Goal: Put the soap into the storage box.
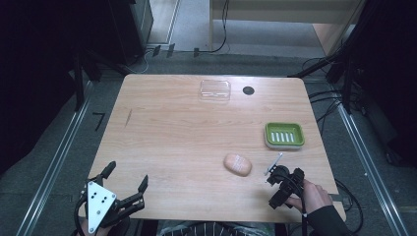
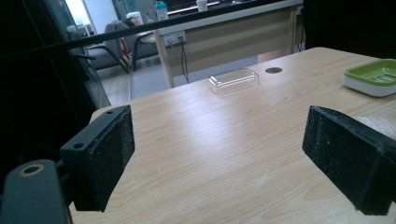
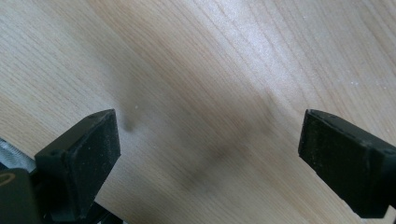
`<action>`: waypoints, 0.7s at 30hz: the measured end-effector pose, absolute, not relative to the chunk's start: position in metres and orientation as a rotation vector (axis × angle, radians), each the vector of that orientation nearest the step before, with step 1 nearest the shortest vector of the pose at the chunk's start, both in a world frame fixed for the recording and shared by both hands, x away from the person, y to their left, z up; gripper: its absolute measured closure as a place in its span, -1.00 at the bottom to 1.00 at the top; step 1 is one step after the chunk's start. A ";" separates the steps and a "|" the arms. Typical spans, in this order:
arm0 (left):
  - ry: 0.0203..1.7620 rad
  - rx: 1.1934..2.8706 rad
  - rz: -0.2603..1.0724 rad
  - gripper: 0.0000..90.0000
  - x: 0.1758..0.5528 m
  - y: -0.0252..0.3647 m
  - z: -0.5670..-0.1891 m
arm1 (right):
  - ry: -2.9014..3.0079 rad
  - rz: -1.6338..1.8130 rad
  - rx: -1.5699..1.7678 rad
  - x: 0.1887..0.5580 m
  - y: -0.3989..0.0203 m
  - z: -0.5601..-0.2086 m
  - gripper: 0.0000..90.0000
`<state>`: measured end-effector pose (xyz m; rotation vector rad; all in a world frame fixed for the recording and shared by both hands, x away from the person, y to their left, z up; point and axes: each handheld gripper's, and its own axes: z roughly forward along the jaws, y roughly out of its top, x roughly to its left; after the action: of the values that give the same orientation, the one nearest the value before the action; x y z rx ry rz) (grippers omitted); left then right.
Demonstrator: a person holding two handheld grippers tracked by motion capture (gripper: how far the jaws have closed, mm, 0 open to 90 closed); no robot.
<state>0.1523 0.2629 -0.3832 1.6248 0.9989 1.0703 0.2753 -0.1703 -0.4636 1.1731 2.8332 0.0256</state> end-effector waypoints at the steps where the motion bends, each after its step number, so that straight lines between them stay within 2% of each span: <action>1: 0.998 1.625 1.071 -0.79 0.152 0.263 -0.383 | 2.828 0.029 1.172 0.275 -0.170 -0.464 -0.87; 21: 1.020 1.626 1.072 -0.79 0.152 0.264 -0.383 | 2.842 0.060 1.057 0.280 -0.155 -0.462 -0.88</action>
<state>0.1517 0.2642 -0.3831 1.6261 1.0203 1.0722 0.2797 -0.1554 -0.4620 1.0566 2.8420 0.0605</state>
